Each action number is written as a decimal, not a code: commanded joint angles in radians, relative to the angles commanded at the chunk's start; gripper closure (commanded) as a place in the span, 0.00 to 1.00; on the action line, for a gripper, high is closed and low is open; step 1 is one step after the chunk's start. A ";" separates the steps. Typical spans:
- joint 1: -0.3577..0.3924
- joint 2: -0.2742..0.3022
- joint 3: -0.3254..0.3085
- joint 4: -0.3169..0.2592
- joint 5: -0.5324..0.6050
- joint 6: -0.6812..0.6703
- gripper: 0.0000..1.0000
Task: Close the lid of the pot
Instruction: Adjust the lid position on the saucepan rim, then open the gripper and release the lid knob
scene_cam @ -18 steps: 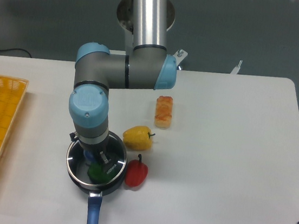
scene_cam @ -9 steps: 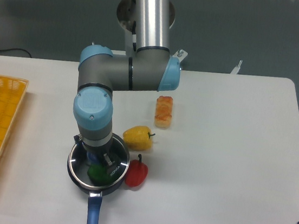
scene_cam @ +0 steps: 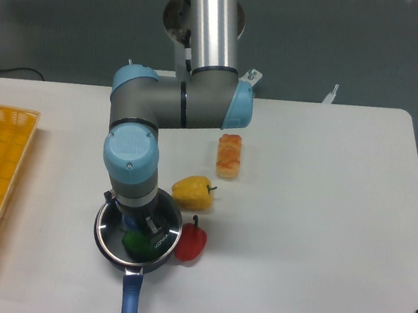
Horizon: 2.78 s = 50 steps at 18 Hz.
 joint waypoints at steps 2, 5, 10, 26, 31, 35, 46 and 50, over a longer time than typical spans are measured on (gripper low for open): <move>0.000 -0.003 0.000 0.000 0.002 0.000 0.40; 0.000 -0.005 0.000 0.000 0.002 -0.002 0.40; 0.000 -0.011 0.000 0.000 0.002 -0.002 0.40; -0.020 -0.005 -0.003 -0.002 0.002 -0.008 0.40; -0.021 -0.008 -0.008 -0.002 0.002 -0.008 0.40; -0.026 -0.009 -0.008 -0.002 0.002 -0.008 0.40; -0.020 0.006 -0.008 -0.002 0.005 0.003 0.00; -0.017 0.040 -0.008 -0.009 0.006 0.005 0.00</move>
